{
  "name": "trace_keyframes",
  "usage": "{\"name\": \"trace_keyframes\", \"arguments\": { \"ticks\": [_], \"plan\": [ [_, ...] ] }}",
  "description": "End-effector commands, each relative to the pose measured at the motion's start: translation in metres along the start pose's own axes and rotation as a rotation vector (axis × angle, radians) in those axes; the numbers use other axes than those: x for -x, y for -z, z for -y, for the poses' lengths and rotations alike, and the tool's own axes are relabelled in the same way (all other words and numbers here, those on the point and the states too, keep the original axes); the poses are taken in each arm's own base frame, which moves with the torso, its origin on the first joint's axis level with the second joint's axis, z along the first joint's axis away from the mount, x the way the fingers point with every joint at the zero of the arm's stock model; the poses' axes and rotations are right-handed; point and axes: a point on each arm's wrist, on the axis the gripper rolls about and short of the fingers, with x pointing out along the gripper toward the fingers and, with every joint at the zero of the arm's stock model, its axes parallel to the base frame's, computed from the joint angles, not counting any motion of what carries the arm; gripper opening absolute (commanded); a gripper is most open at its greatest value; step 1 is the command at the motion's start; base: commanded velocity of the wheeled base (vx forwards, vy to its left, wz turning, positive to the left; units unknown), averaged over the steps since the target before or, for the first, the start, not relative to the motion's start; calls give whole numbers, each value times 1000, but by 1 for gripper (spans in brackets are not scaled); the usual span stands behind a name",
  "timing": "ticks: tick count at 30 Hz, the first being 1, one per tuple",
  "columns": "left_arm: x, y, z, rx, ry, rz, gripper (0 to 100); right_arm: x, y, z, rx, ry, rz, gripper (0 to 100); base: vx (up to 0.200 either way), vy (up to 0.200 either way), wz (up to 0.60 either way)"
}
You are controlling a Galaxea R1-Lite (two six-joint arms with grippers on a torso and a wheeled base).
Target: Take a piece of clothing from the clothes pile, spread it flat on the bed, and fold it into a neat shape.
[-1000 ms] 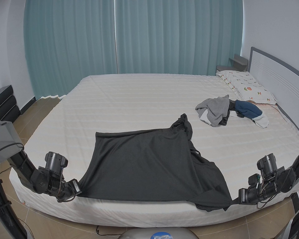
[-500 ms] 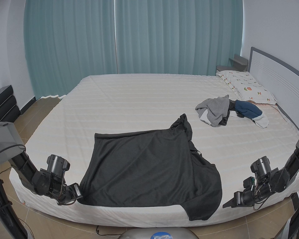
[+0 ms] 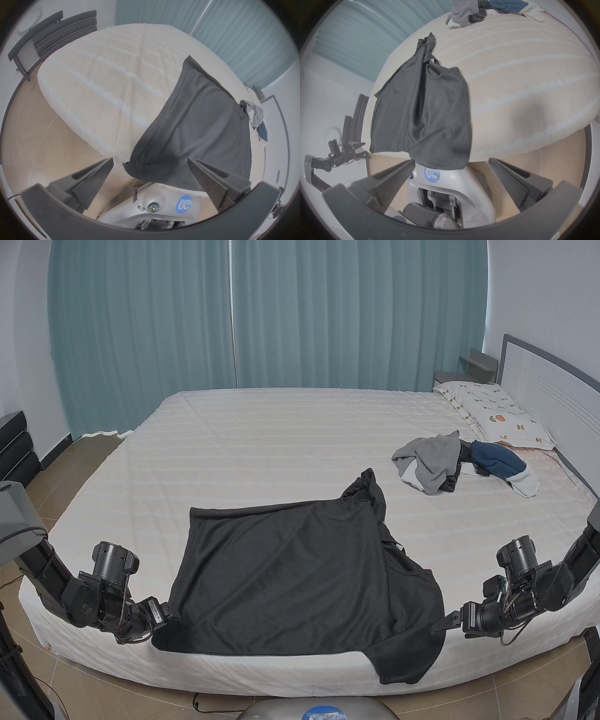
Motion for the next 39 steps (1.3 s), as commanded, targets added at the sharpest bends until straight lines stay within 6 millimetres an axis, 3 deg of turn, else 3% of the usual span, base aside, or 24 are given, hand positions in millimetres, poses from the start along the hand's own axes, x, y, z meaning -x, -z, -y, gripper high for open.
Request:
{"name": "trace_keyframes", "arguments": {
  "ticks": [1, 4, 17, 28, 39],
  "plan": [
    [2, -5, 5, 27, 18, 24, 100, -4, -9, -11, -2, -24, 20, 100, 0, 0, 0],
    [2, -6, 4, 36, 15, 27, 100, -4, -13, -17, -3, -45, 44, 100, 0, 0, 0],
    [2, -8, 4, 38, 23, 27, 100, -14, -19, -25, -118, -116, 134, 100, 0, 200, 0],
    [2, -10, 9, 69, 37, 34, 100, -22, -22, -21, -165, -128, 159, 100, 0, 0, 0],
    [0, -5, 19, 88, 58, 21, 100, -19, -21, -22, -162, -134, 161, 100, 164, 0, 0]
  ]
}}
